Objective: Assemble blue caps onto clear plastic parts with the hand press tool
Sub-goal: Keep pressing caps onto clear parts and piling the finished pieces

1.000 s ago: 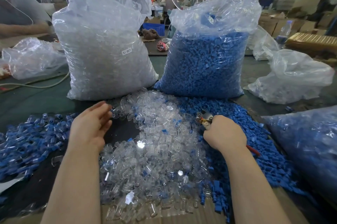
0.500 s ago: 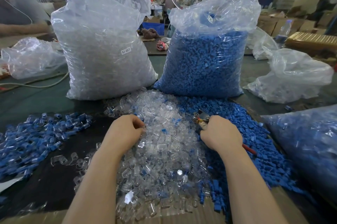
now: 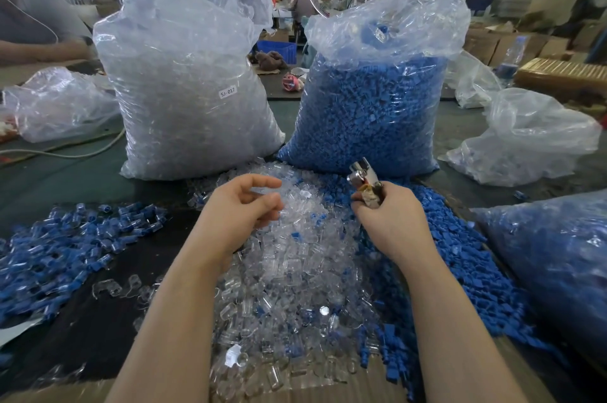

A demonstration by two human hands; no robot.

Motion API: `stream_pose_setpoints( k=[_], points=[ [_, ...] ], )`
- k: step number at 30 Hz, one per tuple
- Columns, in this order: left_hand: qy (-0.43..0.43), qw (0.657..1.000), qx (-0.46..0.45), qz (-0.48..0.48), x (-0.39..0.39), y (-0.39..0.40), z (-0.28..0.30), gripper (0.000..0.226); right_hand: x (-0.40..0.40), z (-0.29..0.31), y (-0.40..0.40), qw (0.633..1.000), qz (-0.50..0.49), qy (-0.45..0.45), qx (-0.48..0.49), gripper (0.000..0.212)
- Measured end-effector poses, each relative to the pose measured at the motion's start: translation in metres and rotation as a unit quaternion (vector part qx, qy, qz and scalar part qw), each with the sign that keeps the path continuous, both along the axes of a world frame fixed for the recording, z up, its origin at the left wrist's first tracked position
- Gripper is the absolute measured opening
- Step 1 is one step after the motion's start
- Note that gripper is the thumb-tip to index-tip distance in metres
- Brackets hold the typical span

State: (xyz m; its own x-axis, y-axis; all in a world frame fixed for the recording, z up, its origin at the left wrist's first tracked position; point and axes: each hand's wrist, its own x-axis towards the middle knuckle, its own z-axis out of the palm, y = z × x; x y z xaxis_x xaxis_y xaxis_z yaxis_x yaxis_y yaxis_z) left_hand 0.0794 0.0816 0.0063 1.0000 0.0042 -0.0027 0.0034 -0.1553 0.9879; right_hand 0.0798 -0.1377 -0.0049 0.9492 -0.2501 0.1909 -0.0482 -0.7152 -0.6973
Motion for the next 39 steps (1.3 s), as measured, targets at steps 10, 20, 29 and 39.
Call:
stream_pose_setpoints(
  k=[10, 20, 29, 39],
  points=[
    [0.026, 0.992, -0.125, -0.006, -0.004, -0.024, 0.005, 0.011, -0.005, 0.008, 0.007, 0.99, 0.011, -0.046, 0.13, 0.013],
    [0.037, 0.987, -0.156, 0.005, -0.007, -0.036, 0.004, 0.021, -0.007, 0.01, 0.015, 0.981, 0.056, -0.065, 0.173, 0.008],
    [0.006, 0.99, -0.135, 0.033, -0.007, -0.04, 0.005, 0.02, -0.008, 0.011, 0.015, 0.983, 0.084, -0.07, 0.145, 0.007],
    [-0.037, 0.995, -0.051, 0.079, -0.01, -0.051, 0.004, 0.006, -0.009, 0.012, 0.018, 0.988, 0.093, -0.067, 0.108, 0.016]
  ],
)
